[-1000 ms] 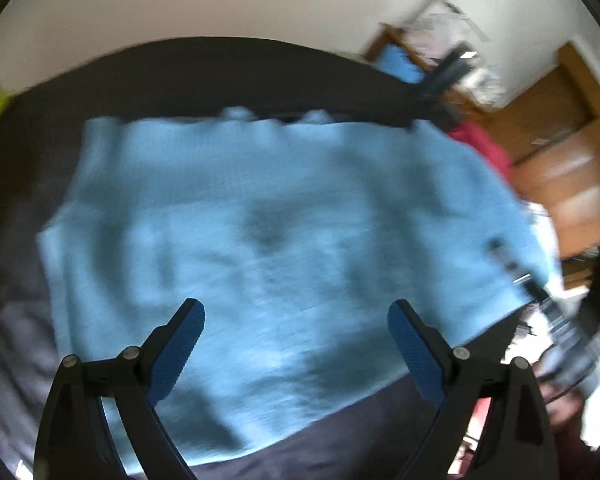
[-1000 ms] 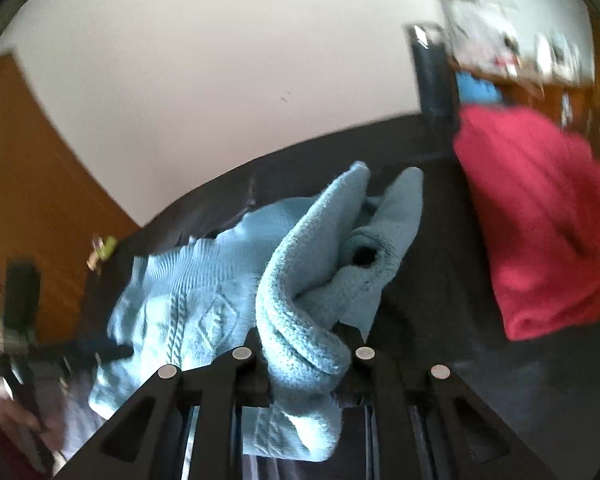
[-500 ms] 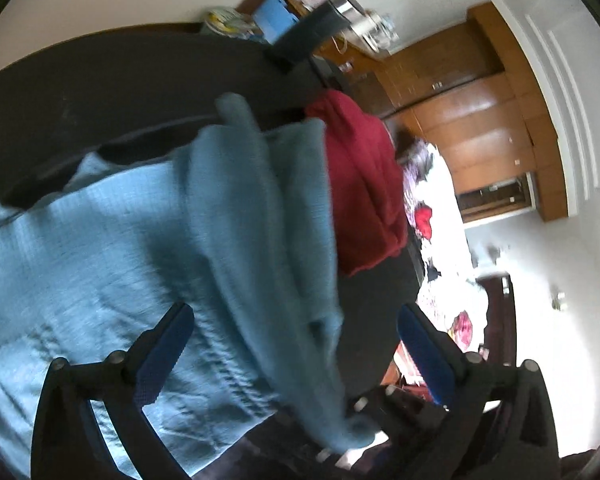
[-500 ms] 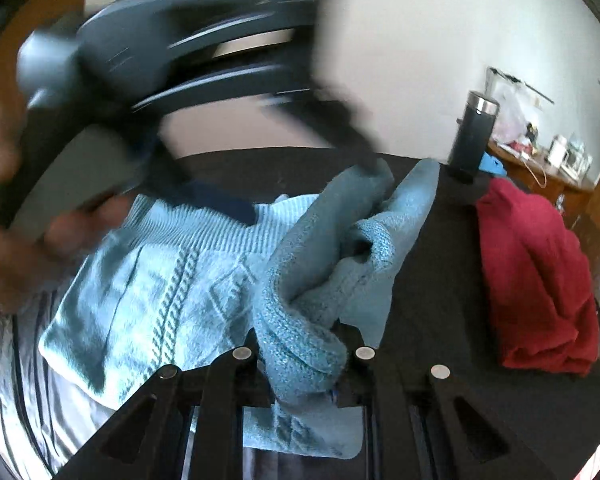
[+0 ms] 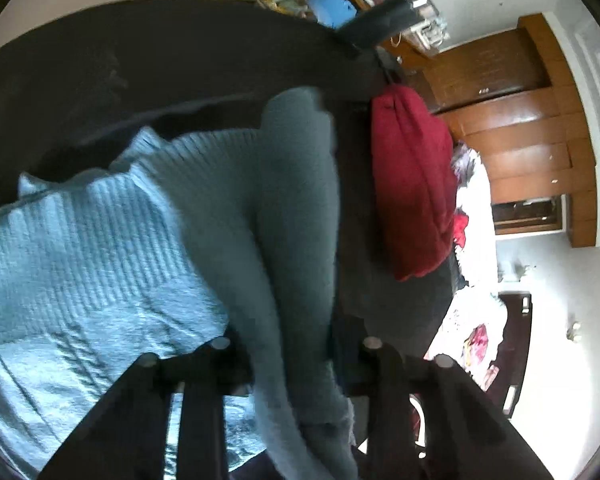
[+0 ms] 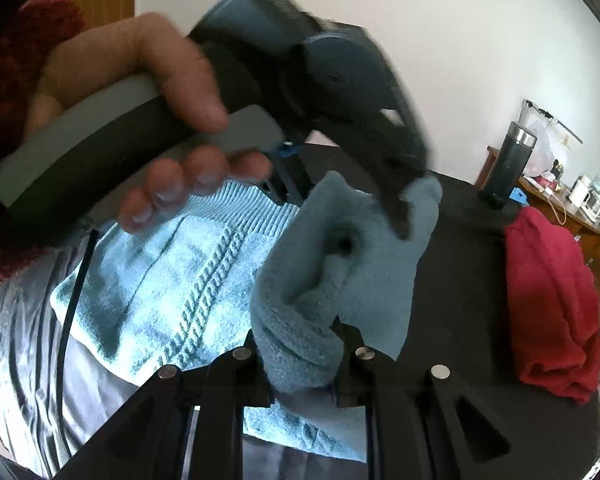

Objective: Fold clothes

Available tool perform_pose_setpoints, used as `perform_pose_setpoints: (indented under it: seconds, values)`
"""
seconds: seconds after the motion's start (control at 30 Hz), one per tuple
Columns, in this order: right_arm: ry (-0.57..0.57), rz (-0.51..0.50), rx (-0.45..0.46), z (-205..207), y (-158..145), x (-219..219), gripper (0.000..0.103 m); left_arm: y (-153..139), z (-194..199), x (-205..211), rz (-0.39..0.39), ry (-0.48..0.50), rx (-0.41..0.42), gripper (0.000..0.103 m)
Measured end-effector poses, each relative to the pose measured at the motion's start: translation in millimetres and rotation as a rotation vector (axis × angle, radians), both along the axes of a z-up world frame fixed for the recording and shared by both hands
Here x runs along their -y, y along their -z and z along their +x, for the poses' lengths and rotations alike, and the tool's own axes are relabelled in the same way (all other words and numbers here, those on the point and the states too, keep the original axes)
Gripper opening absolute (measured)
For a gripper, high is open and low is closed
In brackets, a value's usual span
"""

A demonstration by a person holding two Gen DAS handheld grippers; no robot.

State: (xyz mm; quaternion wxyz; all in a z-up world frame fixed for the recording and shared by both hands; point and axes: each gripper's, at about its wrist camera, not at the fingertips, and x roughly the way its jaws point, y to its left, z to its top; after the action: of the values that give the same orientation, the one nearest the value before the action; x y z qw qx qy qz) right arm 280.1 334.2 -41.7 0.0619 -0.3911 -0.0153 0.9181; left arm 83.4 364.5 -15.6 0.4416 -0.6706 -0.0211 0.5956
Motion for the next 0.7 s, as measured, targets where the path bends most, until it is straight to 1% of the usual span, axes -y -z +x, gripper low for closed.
perform_pose_setpoints:
  seconds: [0.17, 0.3, 0.37, 0.43, 0.53, 0.63, 0.67, 0.7]
  values:
    - [-0.033, -0.021, -0.032, -7.0, -11.9, 2.6, 0.019, -23.2, -9.8, 39.4, 0.066, -0.026, -0.052, 0.028]
    - [-0.099, -0.032, -0.047, -17.5, -18.4, 20.9, 0.019, -37.2, -23.3, 101.2, 0.109, -0.088, -0.100, 0.028]
    - [-0.131, -0.032, -0.044, -24.3, -17.0, 31.9, 0.019, -40.9, -30.3, 131.3, 0.120, -0.122, -0.125, 0.028]
    - [-0.151, -0.035, -0.026, -31.9, -13.5, 43.3, 0.019, -45.7, -42.0, 169.8, 0.147, -0.173, -0.138, 0.028]
    - [-0.179, -0.070, -0.003, -37.5, -11.2, 63.7, 0.019, -42.4, -53.1, 218.2, 0.189, -0.240, -0.108, 0.028]
    - [-0.216, -0.044, -0.001, -40.5, -9.7, 77.9, 0.019, -30.4, -51.0, 244.8, 0.193, -0.261, -0.060, 0.028]
    - [-0.216, -0.038, 0.004, -39.7, -8.4, 77.7, 0.019, -24.4, -50.0, 252.1, 0.198, -0.268, -0.032, 0.029]
    - [-0.215, -0.034, 0.009, -38.6, -7.1, 76.8, 0.019, -17.5, -49.0, 259.0, 0.205, -0.276, 0.000, 0.040]
